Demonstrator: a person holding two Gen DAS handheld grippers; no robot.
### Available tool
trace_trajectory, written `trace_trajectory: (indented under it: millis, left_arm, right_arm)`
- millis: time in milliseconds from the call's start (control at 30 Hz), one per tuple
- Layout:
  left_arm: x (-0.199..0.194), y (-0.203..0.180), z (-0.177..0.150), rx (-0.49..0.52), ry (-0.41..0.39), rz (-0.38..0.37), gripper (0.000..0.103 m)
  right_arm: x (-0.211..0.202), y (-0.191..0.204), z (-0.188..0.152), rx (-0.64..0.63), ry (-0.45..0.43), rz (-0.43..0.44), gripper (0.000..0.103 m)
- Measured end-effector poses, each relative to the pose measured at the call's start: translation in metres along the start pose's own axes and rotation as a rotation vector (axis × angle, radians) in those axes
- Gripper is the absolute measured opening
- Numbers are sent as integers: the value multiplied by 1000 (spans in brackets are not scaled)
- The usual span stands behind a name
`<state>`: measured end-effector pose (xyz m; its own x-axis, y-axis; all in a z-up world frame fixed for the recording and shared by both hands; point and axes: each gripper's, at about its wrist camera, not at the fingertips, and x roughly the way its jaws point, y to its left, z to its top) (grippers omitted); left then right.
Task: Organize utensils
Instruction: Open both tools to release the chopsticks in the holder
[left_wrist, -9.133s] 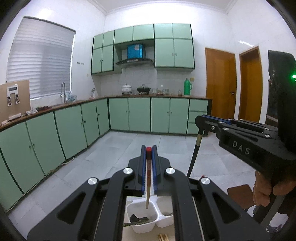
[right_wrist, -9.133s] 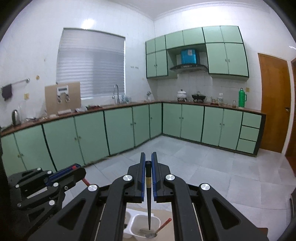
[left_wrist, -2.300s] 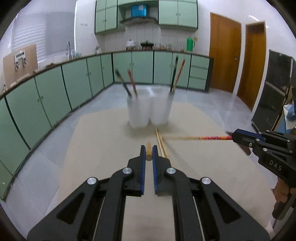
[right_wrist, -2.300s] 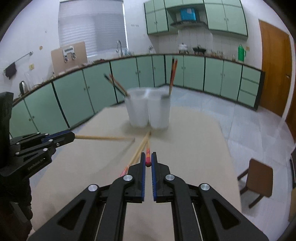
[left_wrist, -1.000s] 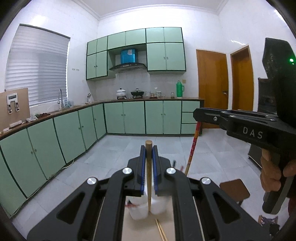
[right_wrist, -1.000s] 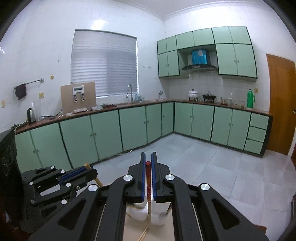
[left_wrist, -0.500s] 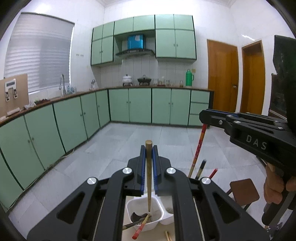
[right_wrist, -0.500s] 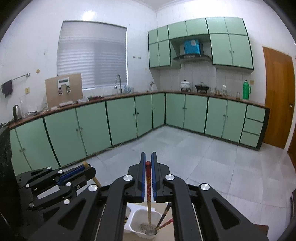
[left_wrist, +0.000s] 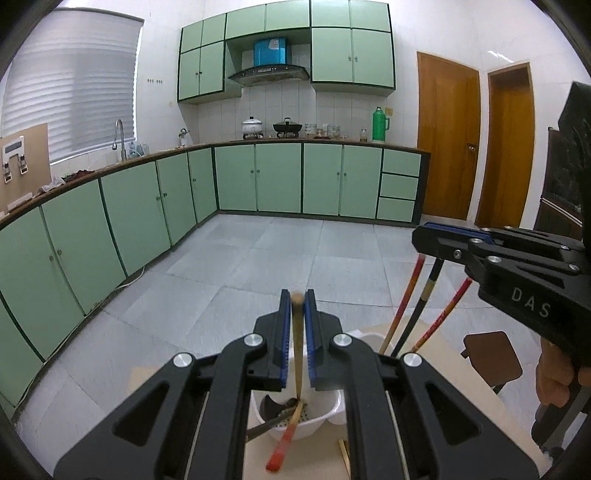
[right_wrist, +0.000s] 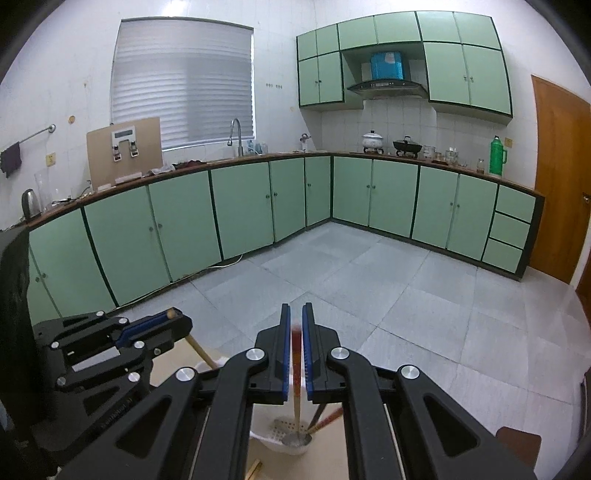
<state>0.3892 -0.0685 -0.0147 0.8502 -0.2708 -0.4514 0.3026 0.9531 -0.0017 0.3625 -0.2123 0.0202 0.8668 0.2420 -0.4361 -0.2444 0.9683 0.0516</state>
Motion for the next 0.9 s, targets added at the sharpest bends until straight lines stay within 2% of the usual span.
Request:
trace_trajectory:
  millis: [67,133,200,267,400,467,533,633,900]
  left_arm:
    - [-4,1,-2,-1,-4,0,8]
    - [-11,1,-2,-2,-8,1,11]
    - [-21,1,-2,-9,-21,3,20]
    - [-34,3,1,-18,-43,11,37]
    - [-63,-2,-4,-12,-74,25,54]
    - [-79,-5,-10,-15,-87,37,66]
    - [-96,-6,-21,-30,-90,36,70]
    - [-115,-8,-39,-44,-80,45,73]
    - [-151,-15,-106,-57,8,66,78]
  right_arm:
    - [-6,1,-2,-10,-12,-16,17]
    - [-14,0,-3,-18,-25,-31,27]
    - [-26,-3,-3,-14,-43,-41,36]
    - [-38,-6,-5,-4,-62,-51,43]
    - [-67,-11,-11,20,-102,-73,61]
    - [-81,-10,-18,31,-120,-80,71]
    - [-99,-8,-30,41,-139,-90,83]
    - [-118,-4,-46,47,-151,-106,92]
    - [-150,13,-109,96,-80,-103,97]
